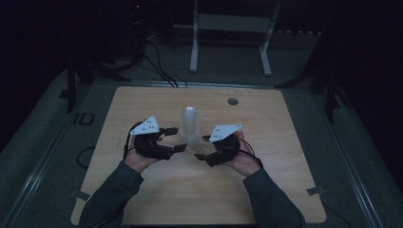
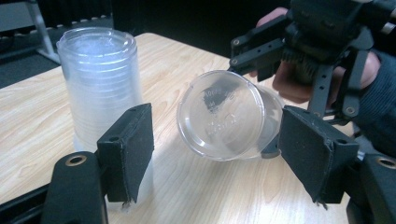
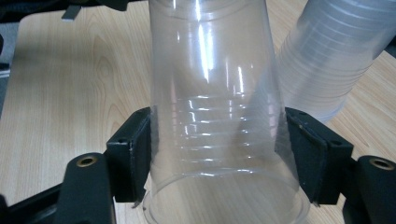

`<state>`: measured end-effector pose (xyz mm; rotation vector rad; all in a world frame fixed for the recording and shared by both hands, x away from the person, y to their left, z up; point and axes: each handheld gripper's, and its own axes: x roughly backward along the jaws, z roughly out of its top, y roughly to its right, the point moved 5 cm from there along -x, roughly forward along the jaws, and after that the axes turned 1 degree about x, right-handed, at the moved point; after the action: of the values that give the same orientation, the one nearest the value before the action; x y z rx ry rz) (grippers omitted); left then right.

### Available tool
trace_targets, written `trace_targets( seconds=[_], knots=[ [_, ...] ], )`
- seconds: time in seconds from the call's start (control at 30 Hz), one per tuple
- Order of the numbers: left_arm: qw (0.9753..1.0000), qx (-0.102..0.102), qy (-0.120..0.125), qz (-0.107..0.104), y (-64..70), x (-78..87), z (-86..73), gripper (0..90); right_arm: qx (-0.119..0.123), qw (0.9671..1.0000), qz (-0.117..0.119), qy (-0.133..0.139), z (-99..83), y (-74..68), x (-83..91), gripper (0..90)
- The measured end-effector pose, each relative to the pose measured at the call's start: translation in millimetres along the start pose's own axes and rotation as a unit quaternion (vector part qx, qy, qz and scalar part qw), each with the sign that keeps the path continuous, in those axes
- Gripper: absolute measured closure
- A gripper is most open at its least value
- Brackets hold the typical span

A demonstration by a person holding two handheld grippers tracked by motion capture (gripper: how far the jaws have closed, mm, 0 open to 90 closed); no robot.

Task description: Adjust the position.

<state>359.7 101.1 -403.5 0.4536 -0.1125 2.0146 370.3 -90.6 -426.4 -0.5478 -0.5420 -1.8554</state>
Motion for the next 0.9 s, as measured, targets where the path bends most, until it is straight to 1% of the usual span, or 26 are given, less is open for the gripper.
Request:
trace_targets(
  seconds=[0.1, 0.2, 0.43, 0.6, 0.9],
  knots=[
    [1.0000, -0.006, -0.005, 0.003, 0.1, 0.4, -0.5, 27.2, 0.008, 0.9999, 0.001, -0.009, 0.6, 0.0, -0.2, 30.0],
    [1.0000, -0.006, -0.007, 0.003, -0.4, 0.8, -0.7, 27.2, 0.014, 0.9998, 0.001, -0.017, 0.9, 0.6, 0.0, 30.0],
    [0.9998, -0.010, -0.018, 0.005, -1.4, 0.6, -0.6, 27.2, 0.017, 0.9993, 0.001, -0.034, -0.4, 3.9, -1.3, 30.1],
    [0.9995, -0.017, -0.027, 0.008, -1.0, 0.2, -0.8, 27.3, 0.023, 0.9987, 0.004, -0.046, 0.0, 3.9, -1.5, 30.1],
    [0.9980, -0.034, -0.050, 0.014, 0.7, -1.9, -2.8, 27.2, 0.037, 0.9967, 0.010, -0.071, -1.5, 3.5, -1.8, 30.2]
  ],
)
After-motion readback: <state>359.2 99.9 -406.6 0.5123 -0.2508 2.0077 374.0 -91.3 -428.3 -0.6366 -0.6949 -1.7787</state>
